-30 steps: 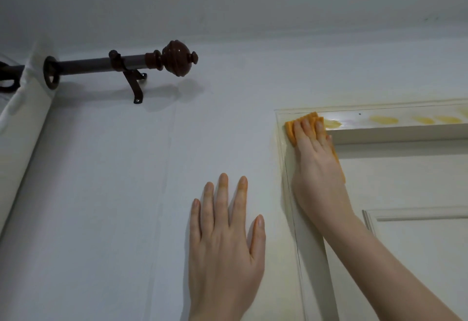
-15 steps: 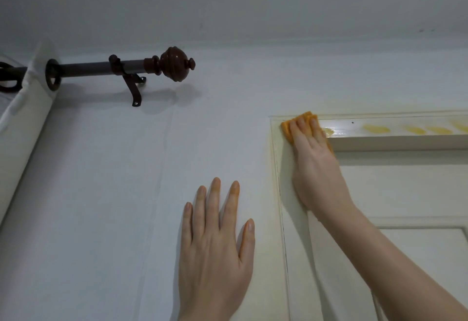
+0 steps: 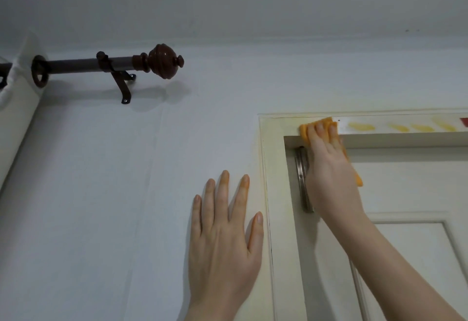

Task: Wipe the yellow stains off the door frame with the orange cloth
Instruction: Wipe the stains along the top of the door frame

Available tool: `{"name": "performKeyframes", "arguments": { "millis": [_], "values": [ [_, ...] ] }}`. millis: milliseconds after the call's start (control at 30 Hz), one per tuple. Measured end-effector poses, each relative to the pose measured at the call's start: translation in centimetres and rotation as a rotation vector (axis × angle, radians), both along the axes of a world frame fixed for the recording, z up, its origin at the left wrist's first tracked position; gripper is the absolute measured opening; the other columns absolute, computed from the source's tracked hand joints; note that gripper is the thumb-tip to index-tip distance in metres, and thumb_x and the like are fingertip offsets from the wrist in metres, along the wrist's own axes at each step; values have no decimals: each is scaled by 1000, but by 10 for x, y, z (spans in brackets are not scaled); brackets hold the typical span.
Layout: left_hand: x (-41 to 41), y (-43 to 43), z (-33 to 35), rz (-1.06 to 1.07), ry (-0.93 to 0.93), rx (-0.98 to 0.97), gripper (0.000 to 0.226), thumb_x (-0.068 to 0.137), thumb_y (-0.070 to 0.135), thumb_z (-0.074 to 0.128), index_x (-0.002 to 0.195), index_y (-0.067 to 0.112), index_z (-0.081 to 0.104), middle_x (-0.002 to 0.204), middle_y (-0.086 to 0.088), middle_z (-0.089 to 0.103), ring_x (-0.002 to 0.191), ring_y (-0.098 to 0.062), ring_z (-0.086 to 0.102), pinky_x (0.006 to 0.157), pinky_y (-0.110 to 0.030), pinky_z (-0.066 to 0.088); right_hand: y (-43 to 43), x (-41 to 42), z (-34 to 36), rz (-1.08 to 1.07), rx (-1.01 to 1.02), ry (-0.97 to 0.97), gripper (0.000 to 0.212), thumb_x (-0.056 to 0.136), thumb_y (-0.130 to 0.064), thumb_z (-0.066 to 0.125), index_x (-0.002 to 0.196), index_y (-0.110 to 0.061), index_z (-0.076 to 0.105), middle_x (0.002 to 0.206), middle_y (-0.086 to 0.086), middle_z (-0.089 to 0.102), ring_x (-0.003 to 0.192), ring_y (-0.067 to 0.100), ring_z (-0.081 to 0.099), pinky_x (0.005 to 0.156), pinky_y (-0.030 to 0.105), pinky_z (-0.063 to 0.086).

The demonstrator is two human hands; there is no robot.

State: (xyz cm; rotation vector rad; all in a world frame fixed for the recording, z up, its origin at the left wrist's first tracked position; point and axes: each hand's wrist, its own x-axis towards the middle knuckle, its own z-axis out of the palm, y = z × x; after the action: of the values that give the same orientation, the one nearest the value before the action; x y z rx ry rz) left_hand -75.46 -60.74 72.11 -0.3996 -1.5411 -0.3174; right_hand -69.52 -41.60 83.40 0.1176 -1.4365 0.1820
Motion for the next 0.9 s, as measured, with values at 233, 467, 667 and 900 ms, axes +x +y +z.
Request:
{"name": "performKeyframes", "arguments": {
  "millis": [233, 467, 667, 900],
  "values": [
    [2, 5, -1, 16, 3, 1, 67, 112, 60, 19, 174, 38, 15, 184, 3, 13, 170, -23, 12, 135, -49, 12, 13, 3, 21, -28, 57, -3, 74, 83, 6, 28, 156, -6, 38, 167, 14, 31, 159, 32, 15, 127, 50, 20],
    [7, 30, -2, 6, -1, -43, 68, 111, 60, 27, 174, 38, 13, 184, 3, 11, 171, -22, 10, 134, -49, 11, 17, 2, 20, -58, 176, 14, 70, 85, 10, 34, 153, -2, 42, 164, 18, 35, 157, 36, 20, 128, 44, 16],
    [15, 48, -4, -6, -3, -35, 70, 111, 58, 30, 175, 35, 14, 184, 3, 12, 170, -22, 12, 134, -50, 14, 52, 14, 1, -63, 32, -15, 76, 83, 11, 33, 157, -6, 36, 167, 15, 30, 158, 35, 17, 127, 47, 20],
    [24, 76, -4, -1, -17, -37, 73, 109, 57, 35, 175, 35, 15, 184, 4, 11, 171, -23, 10, 135, -50, 12, 74, 19, 17, -61, 73, -12, 80, 78, 8, 27, 157, -5, 36, 167, 16, 30, 159, 34, 13, 129, 46, 12]
  ]
}}
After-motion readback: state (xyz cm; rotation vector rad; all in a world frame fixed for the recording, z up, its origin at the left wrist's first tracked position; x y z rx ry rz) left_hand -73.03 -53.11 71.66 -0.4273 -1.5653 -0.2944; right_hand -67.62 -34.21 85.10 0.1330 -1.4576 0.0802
